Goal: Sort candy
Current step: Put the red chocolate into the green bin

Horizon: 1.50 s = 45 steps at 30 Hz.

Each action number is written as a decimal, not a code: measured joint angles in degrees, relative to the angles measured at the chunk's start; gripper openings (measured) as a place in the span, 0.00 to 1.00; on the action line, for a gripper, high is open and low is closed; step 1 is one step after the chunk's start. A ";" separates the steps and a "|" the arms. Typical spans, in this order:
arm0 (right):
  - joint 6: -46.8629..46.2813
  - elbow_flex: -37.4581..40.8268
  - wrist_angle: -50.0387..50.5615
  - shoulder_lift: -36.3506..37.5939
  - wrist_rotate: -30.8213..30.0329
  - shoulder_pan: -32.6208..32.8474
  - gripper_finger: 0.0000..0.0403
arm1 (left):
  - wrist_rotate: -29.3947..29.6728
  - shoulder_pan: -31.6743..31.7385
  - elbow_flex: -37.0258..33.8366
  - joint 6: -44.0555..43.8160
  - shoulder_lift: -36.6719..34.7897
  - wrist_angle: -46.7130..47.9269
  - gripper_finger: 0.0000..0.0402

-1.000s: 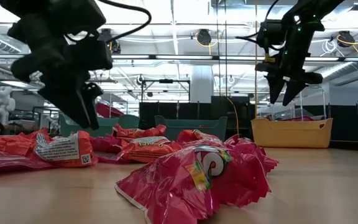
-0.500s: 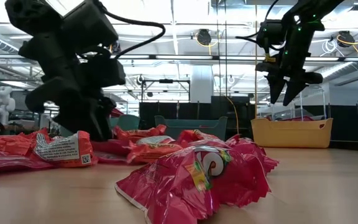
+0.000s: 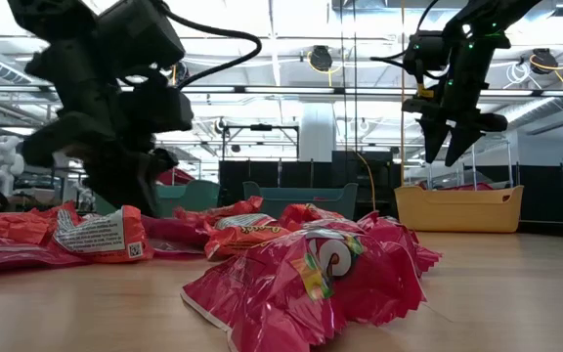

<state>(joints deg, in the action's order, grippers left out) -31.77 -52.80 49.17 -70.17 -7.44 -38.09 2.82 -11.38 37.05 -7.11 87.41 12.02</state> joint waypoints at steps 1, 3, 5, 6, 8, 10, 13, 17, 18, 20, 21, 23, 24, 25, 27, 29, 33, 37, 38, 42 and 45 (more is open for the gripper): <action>-0.17 0.00 0.00 0.00 0.00 0.00 0.49 | -0.04 0.00 0.77 0.03 -0.91 2.94 0.01; -0.24 0.00 -0.01 0.00 0.00 0.00 0.49 | -0.08 0.00 2.61 0.01 -2.09 7.92 0.01; -0.33 0.00 -0.01 0.00 0.00 0.00 0.49 | -0.32 0.00 4.52 0.00 -3.67 13.08 0.01; -0.33 0.00 -0.03 0.00 0.00 0.00 0.49 | -0.42 0.00 5.44 -0.03 -4.31 15.29 0.01; -0.35 0.00 -0.03 0.00 0.00 0.00 0.49 | -0.43 0.00 6.83 -0.03 -5.51 18.61 0.01; -0.35 0.00 -0.05 0.00 0.00 0.00 0.49 | -0.41 0.00 8.28 -0.05 -6.98 20.01 0.01; -0.52 0.00 -0.33 0.00 -0.07 0.31 0.49 | -0.22 0.00 9.56 0.39 -8.81 20.62 0.00; -0.57 0.00 -0.78 0.00 0.01 0.61 0.49 | 0.45 0.00 9.36 1.58 -9.27 20.21 0.02; -0.57 0.00 -0.81 0.00 0.00 0.75 0.49 | 0.44 0.00 9.36 1.52 -9.05 19.93 0.03; -0.57 0.00 -0.92 0.00 -0.02 1.17 0.49 | 0.38 0.00 9.34 1.50 -8.36 19.79 0.06; -0.56 0.00 -0.97 0.00 -0.01 1.41 0.49 | 0.38 0.00 9.32 1.54 -7.97 19.49 0.07; -0.57 0.00 -0.96 0.00 0.01 1.98 0.49 | 0.39 0.00 9.33 1.61 -7.31 17.47 0.09; -0.58 0.00 -0.96 0.00 0.00 2.28 0.49 | 0.40 0.00 9.34 1.90 -6.76 16.63 0.10; -0.57 0.00 -0.95 0.00 0.00 2.56 0.49 | 0.40 0.01 9.34 2.35 -6.18 15.62 0.11; -0.64 0.00 -0.94 0.00 0.00 3.12 0.49 | 0.40 0.04 9.34 3.36 -4.85 13.63 0.13; -1.15 0.00 -0.92 0.00 -0.02 3.68 0.49 | 0.40 0.03 9.34 3.37 -3.37 11.60 0.17; -1.99 0.00 -0.90 0.00 -0.02 4.60 0.49 | 0.40 -0.49 9.34 3.12 -0.45 9.39 0.27; -2.06 0.00 -0.88 0.00 -0.02 5.27 0.49 | 0.40 -0.91 9.36 3.12 1.12 9.06 0.35; -2.07 0.00 -0.88 0.00 -0.02 5.39 0.49 | 0.40 -0.94 9.36 3.17 1.27 9.11 0.36; -2.09 0.00 -0.86 0.00 -0.11 5.60 0.49 | 0.47 -0.92 9.36 8.52 1.34 10.48 0.38; -2.09 0.00 -0.85 0.00 -0.13 5.60 0.49 | 0.45 -0.92 9.36 13.56 1.34 12.12 0.38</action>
<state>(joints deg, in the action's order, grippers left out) -33.86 -52.80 48.33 -70.17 -7.57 -32.49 3.27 -12.29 46.41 6.46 88.75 24.14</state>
